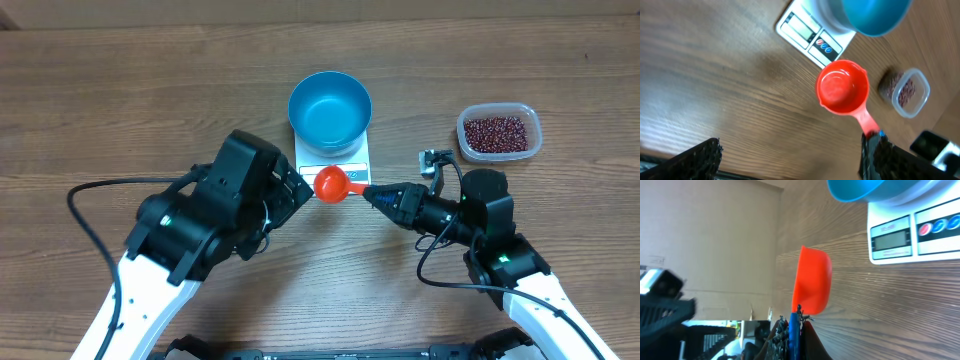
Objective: Scoop item into bowl and weigh 150g on scale
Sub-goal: 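Release the scoop from the left gripper and carry it right toward the bean tub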
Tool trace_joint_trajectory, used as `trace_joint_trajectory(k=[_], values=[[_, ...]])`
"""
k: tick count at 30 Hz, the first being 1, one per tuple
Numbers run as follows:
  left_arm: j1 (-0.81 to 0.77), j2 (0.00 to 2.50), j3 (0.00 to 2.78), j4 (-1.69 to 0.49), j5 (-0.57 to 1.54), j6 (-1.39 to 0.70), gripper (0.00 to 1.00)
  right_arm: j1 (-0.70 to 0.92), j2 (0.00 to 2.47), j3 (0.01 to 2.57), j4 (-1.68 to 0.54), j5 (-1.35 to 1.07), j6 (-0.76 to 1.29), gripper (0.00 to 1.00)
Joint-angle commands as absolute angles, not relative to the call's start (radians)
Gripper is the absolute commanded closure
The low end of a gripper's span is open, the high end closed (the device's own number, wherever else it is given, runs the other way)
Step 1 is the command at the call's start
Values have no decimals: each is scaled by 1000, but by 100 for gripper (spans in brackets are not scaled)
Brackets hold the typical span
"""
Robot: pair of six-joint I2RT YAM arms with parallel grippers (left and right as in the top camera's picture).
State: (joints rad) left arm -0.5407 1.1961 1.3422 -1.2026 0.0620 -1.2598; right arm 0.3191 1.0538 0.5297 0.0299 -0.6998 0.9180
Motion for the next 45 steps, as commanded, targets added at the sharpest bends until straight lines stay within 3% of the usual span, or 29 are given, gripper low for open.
trace_joint_trajectory(k=[1, 12, 30, 45], values=[[-533, 1167, 1360, -1205, 25, -1083, 0, 299, 1051, 608, -21, -720, 834, 96], [-533, 1167, 1360, -1207, 11, -717, 0, 299, 1051, 872, -473, -550, 621, 96], [-533, 1225, 1360, -1204, -61, -713, 0, 296, 1052, 1165, -942, -7, 479, 96], [-533, 1261, 1359, -1203, -60, -714, 0, 127, 1169, 1359, -1198, 59, 361, 96]])
